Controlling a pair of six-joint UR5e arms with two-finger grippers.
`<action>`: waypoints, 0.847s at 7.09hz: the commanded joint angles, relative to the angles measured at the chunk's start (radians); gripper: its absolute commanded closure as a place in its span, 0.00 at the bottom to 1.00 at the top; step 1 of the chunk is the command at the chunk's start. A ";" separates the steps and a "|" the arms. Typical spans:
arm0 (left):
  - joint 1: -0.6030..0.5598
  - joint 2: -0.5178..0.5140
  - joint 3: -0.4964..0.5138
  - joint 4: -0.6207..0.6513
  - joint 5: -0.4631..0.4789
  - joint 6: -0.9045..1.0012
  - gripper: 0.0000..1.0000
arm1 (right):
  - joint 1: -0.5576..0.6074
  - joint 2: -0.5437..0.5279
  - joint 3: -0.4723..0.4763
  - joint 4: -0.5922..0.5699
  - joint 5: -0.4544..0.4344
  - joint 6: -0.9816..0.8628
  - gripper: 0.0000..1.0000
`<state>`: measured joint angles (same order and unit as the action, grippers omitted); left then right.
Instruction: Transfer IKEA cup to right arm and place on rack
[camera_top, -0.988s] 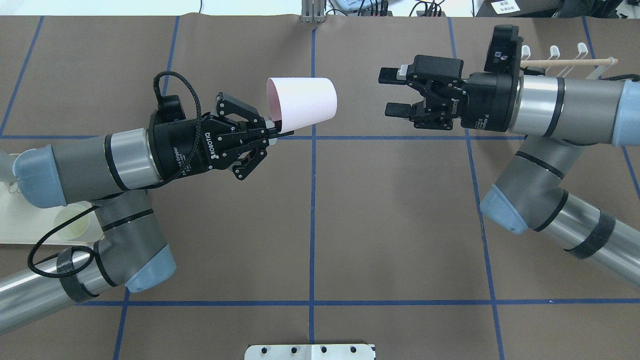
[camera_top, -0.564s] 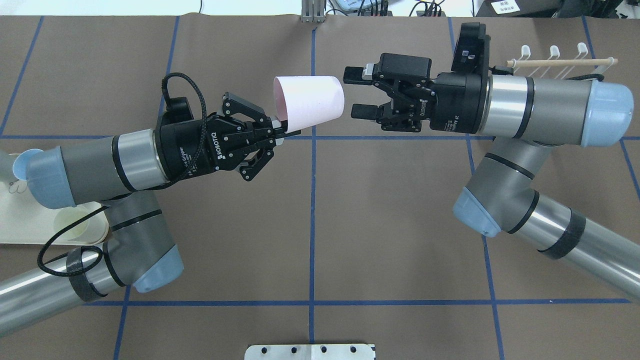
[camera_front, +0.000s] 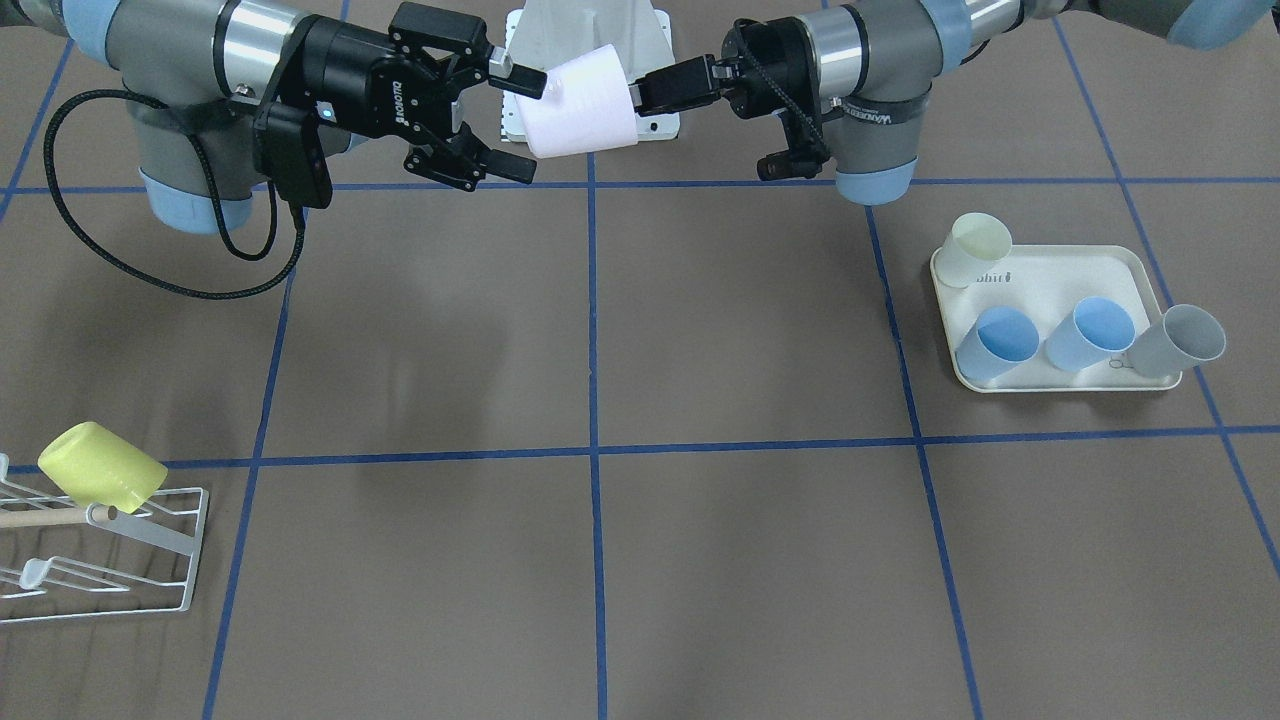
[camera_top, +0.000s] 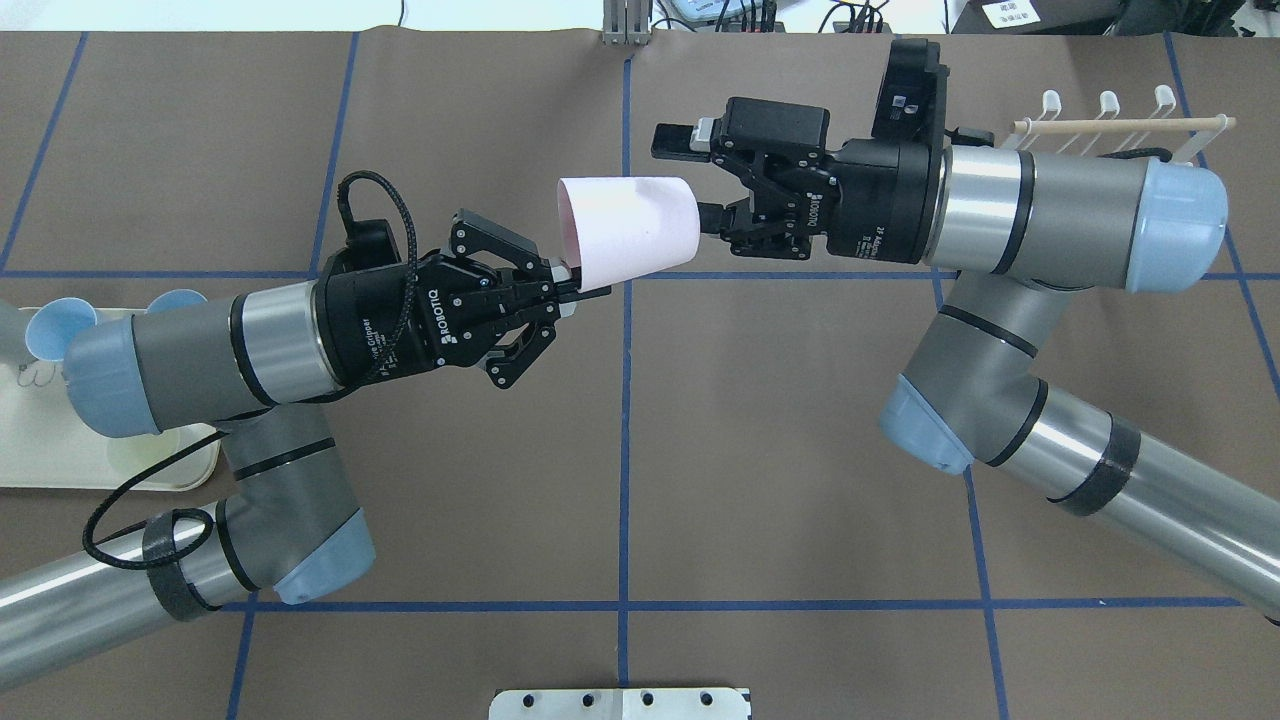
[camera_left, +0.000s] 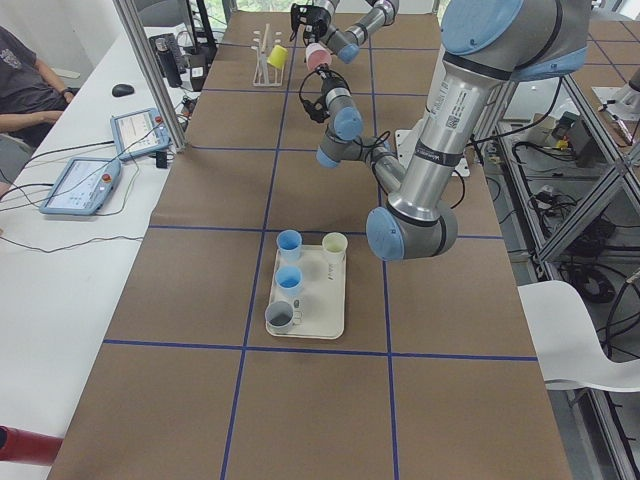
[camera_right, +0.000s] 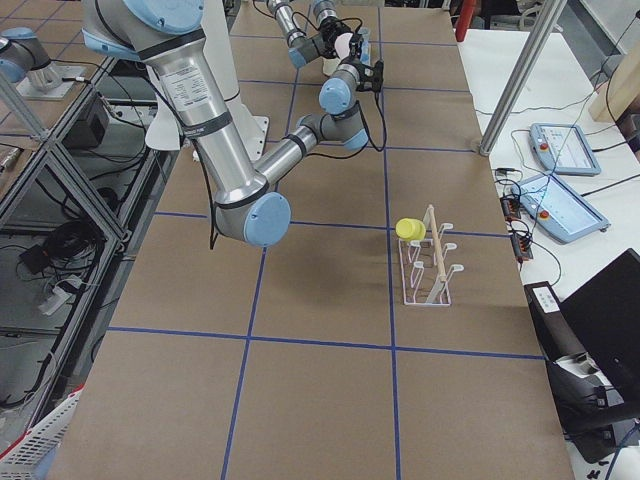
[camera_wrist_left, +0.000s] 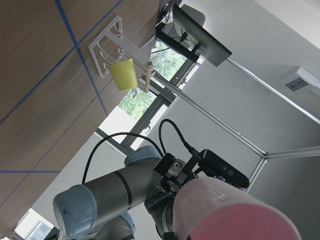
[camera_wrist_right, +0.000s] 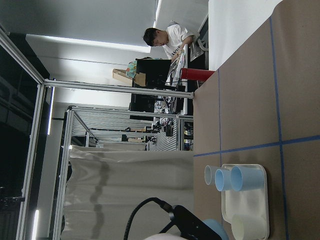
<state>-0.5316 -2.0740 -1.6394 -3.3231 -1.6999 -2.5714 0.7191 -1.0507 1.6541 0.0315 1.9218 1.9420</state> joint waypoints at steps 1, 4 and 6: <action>0.001 -0.004 0.000 -0.001 0.000 -0.003 1.00 | -0.006 0.003 -0.010 0.008 -0.001 0.000 0.04; 0.009 -0.006 0.000 -0.001 0.017 -0.003 1.00 | -0.015 0.003 -0.017 0.048 -0.003 0.000 0.04; 0.012 -0.006 -0.002 -0.003 0.022 -0.003 1.00 | -0.020 0.003 -0.019 0.050 -0.004 0.000 0.05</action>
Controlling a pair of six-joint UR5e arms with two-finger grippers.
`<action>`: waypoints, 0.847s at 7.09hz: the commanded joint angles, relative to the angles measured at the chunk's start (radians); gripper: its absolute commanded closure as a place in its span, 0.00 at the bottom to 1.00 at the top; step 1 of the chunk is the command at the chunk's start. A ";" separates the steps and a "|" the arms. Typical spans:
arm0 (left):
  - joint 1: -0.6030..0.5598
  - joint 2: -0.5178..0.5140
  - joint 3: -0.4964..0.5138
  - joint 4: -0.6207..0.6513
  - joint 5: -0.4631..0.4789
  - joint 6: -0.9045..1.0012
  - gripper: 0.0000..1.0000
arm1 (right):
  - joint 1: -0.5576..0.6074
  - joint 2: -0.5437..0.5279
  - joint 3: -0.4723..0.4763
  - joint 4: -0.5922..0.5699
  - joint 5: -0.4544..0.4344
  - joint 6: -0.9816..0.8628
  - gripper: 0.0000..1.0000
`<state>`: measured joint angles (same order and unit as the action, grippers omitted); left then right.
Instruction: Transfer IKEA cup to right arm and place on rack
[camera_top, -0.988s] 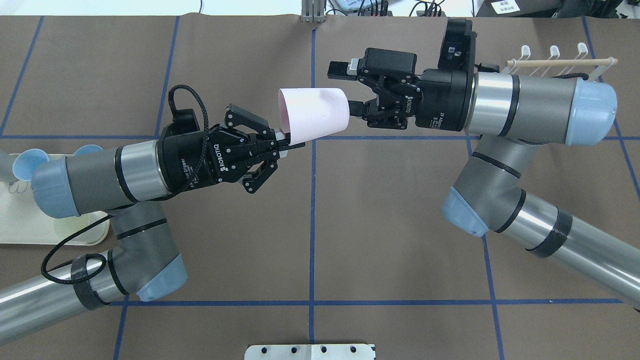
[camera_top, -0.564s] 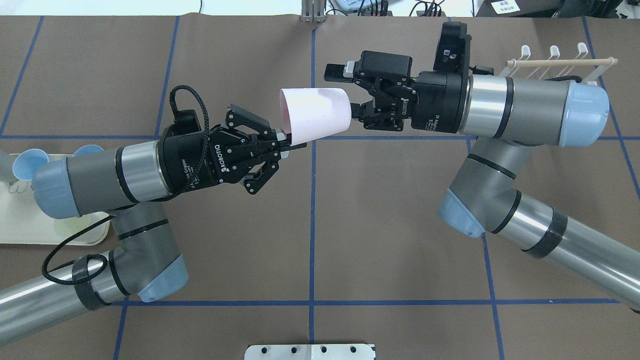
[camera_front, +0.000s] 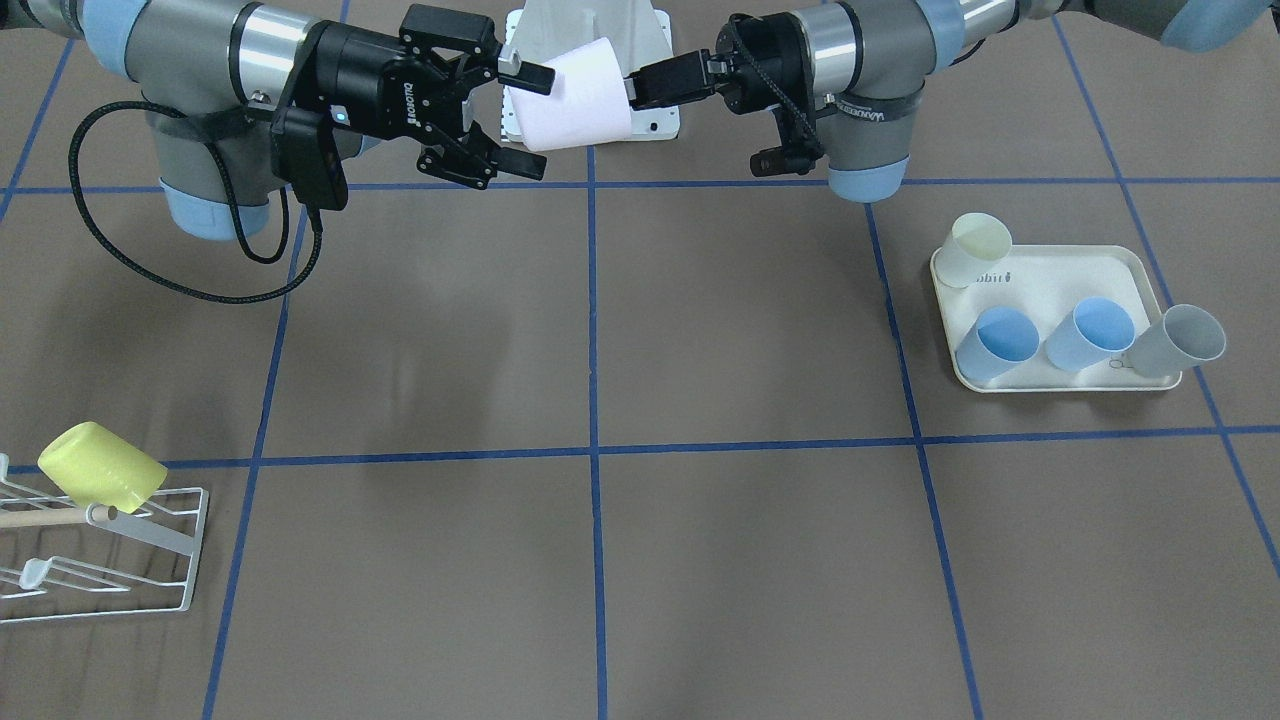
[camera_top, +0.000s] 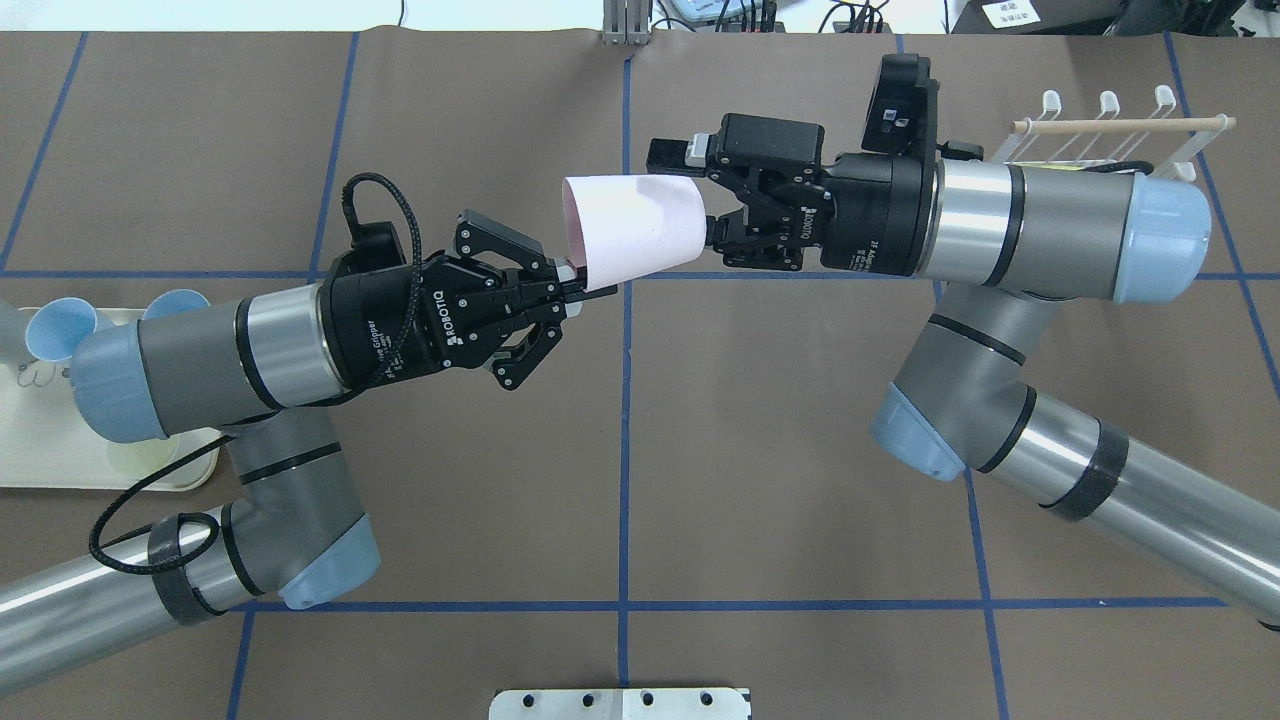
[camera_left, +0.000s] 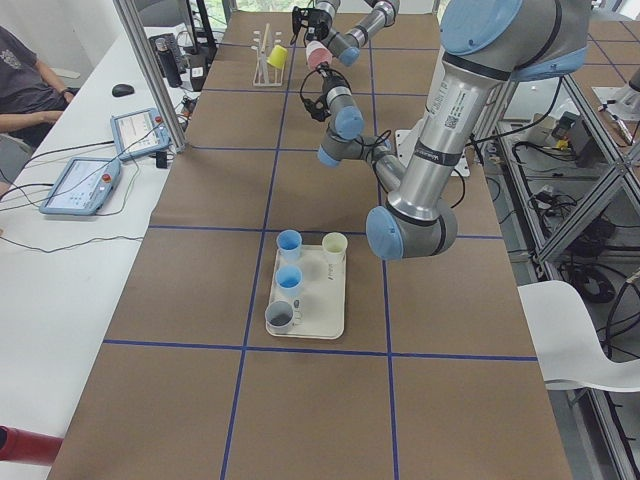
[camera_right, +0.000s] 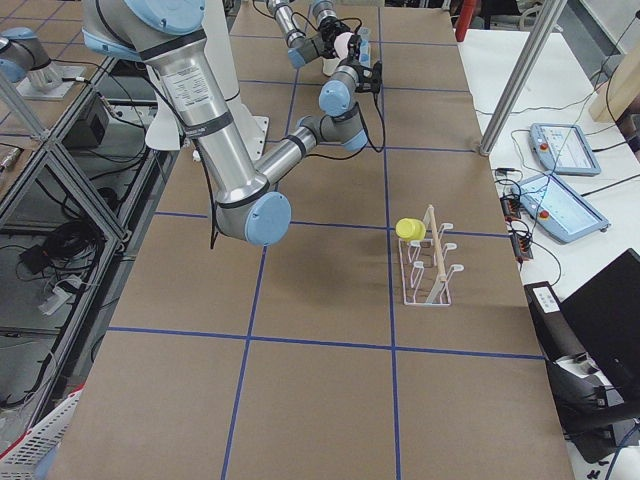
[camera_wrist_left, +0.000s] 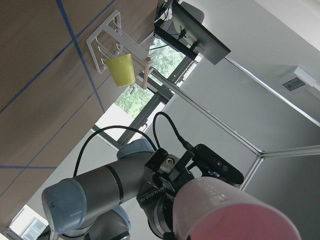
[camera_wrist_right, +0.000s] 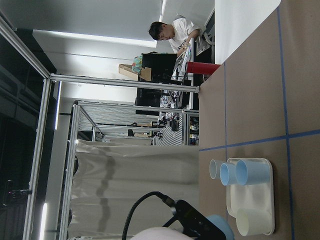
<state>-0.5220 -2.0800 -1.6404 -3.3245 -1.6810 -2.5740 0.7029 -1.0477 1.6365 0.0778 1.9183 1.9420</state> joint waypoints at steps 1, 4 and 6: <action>0.003 0.000 0.001 -0.006 0.003 0.000 1.00 | -0.003 0.000 -0.001 0.003 -0.002 0.000 0.07; 0.005 0.000 0.001 -0.007 0.004 0.000 1.00 | -0.006 0.000 -0.001 0.007 -0.007 0.000 0.15; 0.005 0.001 0.004 -0.007 0.012 0.005 0.78 | -0.010 0.000 -0.001 0.025 -0.008 0.002 0.57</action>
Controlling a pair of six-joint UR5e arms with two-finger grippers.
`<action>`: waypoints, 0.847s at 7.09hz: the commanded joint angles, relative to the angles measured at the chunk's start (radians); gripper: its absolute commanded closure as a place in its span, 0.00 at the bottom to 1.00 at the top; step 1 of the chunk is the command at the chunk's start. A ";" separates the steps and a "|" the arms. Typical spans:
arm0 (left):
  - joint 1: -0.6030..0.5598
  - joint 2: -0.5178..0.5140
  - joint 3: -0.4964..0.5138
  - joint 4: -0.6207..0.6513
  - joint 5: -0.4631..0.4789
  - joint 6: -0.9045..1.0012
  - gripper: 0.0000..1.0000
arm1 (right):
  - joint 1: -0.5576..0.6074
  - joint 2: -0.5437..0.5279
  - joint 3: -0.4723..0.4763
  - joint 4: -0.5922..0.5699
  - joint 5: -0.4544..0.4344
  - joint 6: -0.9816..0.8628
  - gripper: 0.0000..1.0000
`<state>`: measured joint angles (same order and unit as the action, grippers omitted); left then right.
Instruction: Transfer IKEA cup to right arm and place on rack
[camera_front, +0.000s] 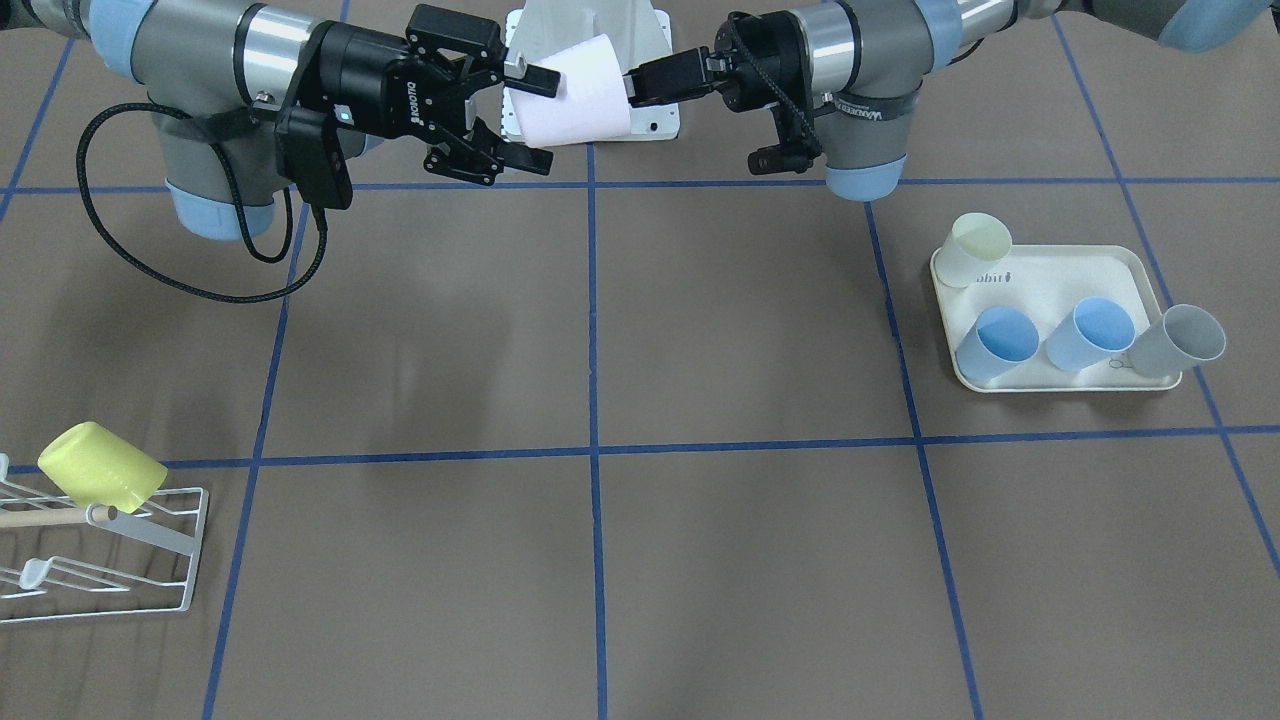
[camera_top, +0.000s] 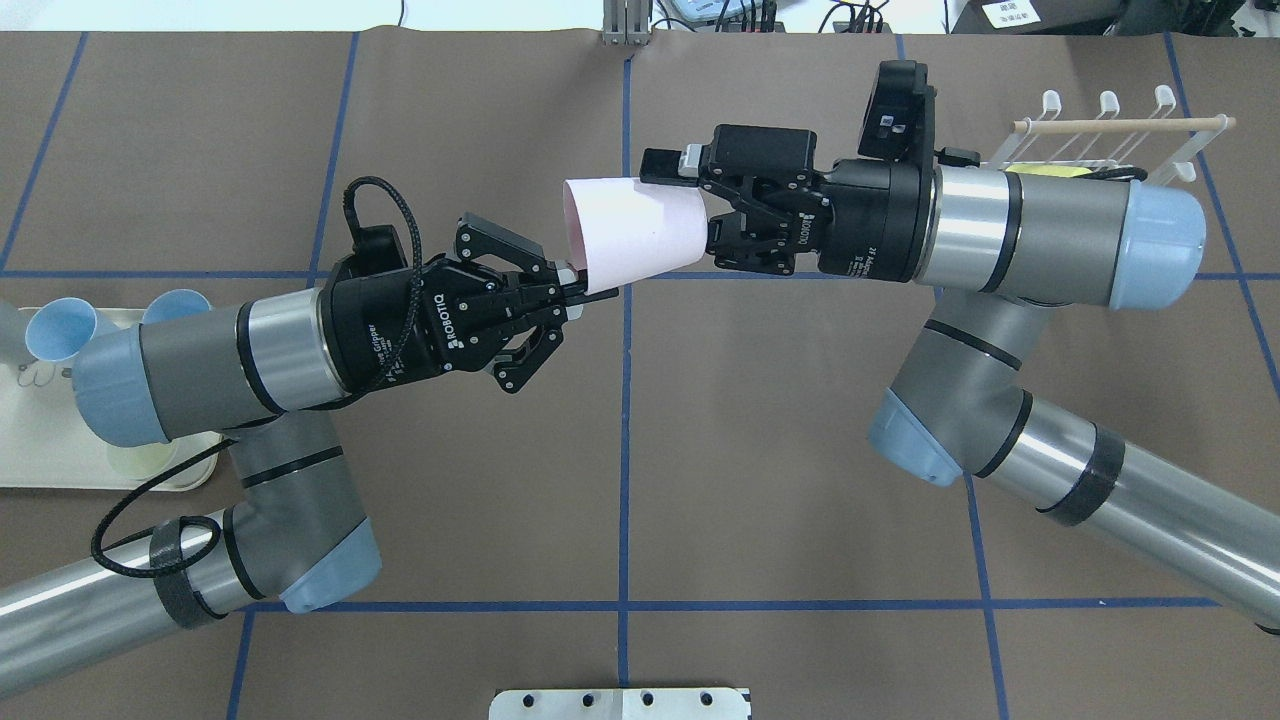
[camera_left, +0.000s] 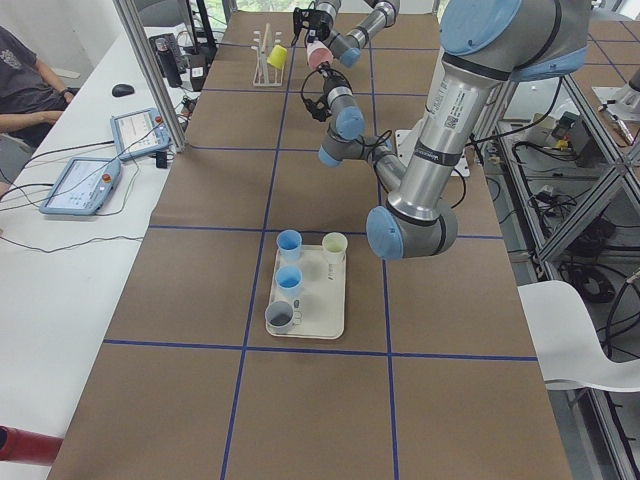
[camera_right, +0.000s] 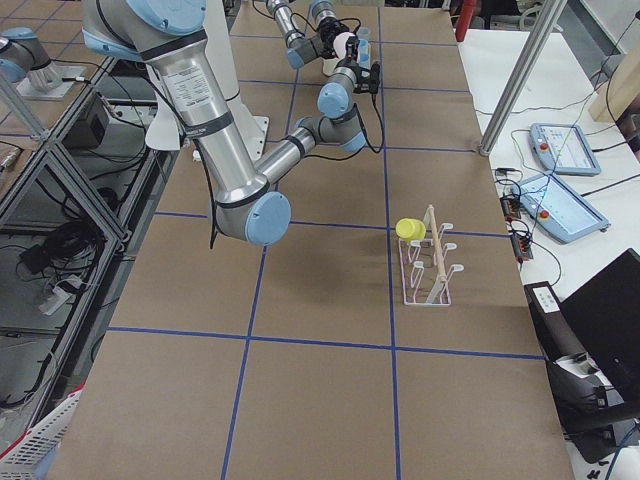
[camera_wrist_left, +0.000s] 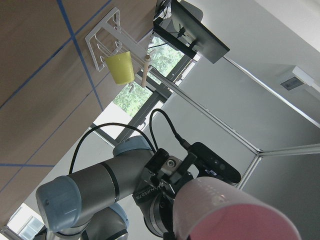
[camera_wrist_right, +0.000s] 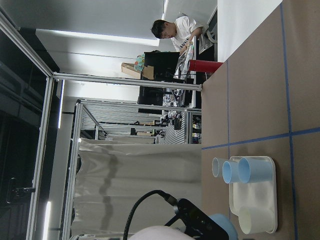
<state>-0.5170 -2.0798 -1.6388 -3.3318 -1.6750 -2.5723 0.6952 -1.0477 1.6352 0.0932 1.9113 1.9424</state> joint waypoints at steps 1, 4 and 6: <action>0.000 0.000 0.004 0.000 0.026 0.003 0.68 | -0.002 0.000 0.000 0.011 -0.001 0.007 0.70; 0.000 0.001 -0.004 0.000 0.026 0.009 0.33 | -0.002 0.000 0.003 0.013 -0.009 0.009 0.74; -0.009 0.015 -0.004 0.003 0.026 0.014 0.31 | 0.003 -0.001 0.012 0.014 -0.011 0.016 0.75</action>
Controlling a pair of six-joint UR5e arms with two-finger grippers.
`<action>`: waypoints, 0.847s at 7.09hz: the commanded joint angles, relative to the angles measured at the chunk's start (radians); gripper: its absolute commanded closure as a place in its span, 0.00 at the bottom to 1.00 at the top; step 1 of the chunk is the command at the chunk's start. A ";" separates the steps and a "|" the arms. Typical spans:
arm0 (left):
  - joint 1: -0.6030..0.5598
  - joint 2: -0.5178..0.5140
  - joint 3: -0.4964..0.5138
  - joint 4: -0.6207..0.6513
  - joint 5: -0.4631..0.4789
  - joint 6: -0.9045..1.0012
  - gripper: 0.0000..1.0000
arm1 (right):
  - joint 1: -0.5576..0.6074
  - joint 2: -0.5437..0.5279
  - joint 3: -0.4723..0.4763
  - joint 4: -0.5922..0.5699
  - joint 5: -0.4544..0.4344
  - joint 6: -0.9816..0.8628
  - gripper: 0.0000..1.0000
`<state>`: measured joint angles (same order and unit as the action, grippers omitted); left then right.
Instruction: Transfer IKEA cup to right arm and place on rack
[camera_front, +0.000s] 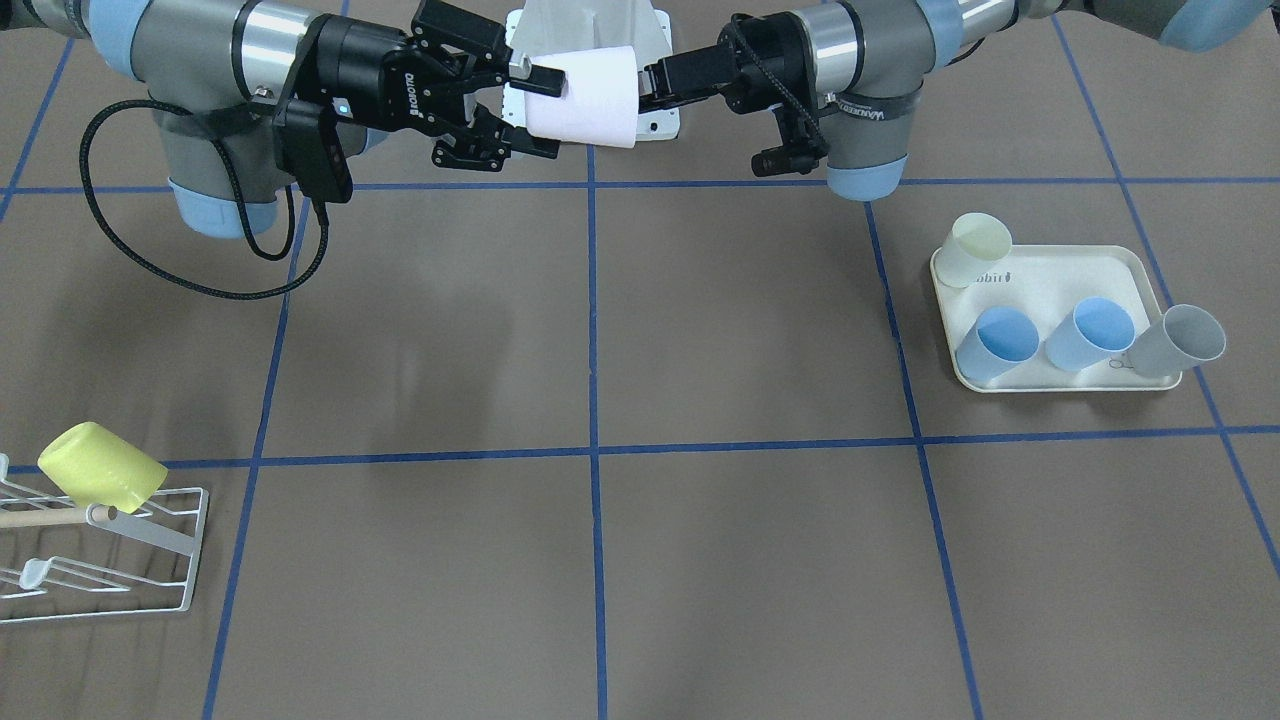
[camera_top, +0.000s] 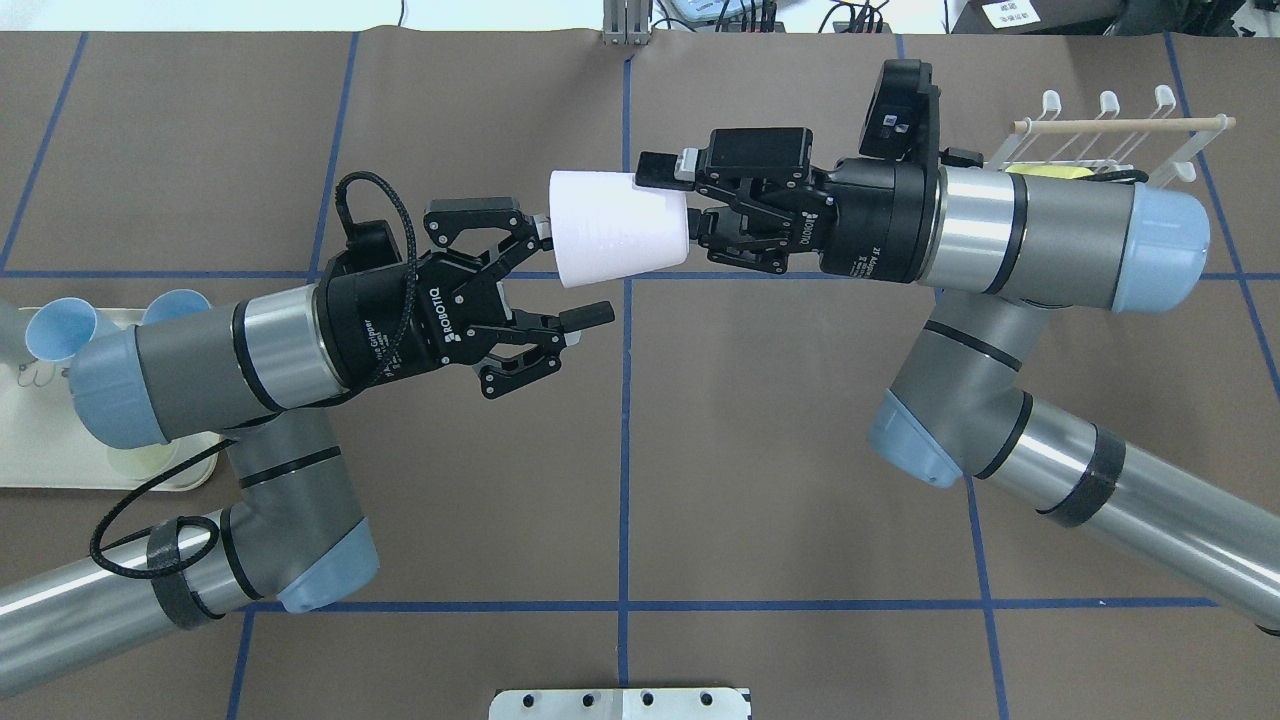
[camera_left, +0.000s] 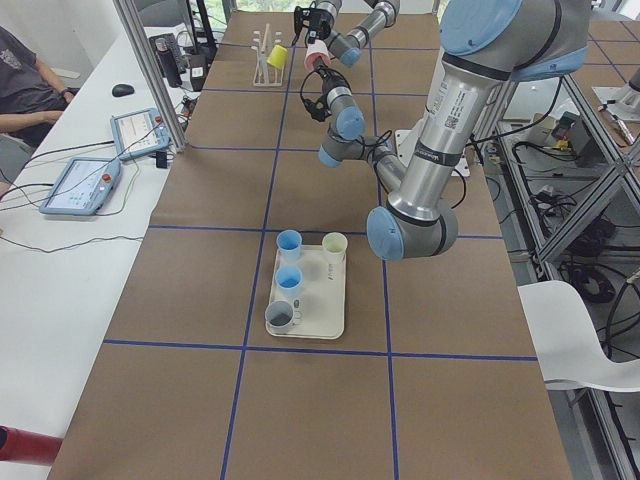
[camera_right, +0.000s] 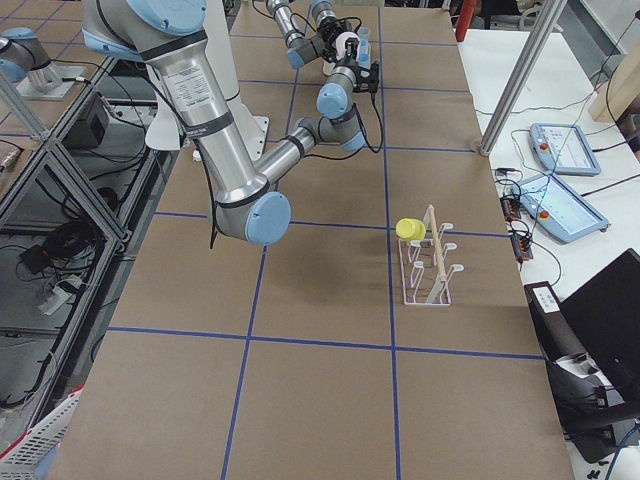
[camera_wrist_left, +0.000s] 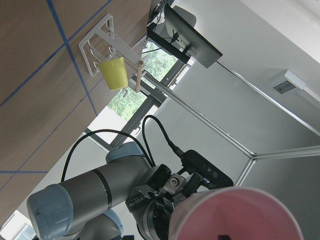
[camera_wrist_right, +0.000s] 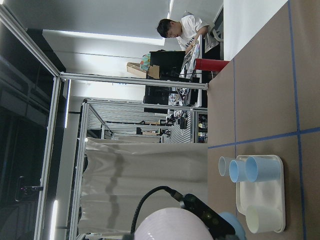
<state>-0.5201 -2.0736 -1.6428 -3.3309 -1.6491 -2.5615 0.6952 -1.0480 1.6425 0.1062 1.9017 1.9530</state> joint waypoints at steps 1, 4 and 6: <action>-0.014 0.020 0.003 0.011 0.000 0.024 0.31 | 0.004 -0.007 0.008 0.018 -0.003 0.013 0.75; -0.148 0.104 0.004 0.018 -0.043 0.086 0.30 | 0.042 -0.062 0.000 0.023 -0.006 0.004 0.81; -0.311 0.151 0.004 0.118 -0.258 0.154 0.01 | 0.081 -0.174 -0.004 0.003 0.017 -0.139 0.88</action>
<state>-0.7410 -1.9441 -1.6377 -3.2781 -1.7870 -2.4546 0.7604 -1.1499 1.6395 0.1190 1.9071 1.9073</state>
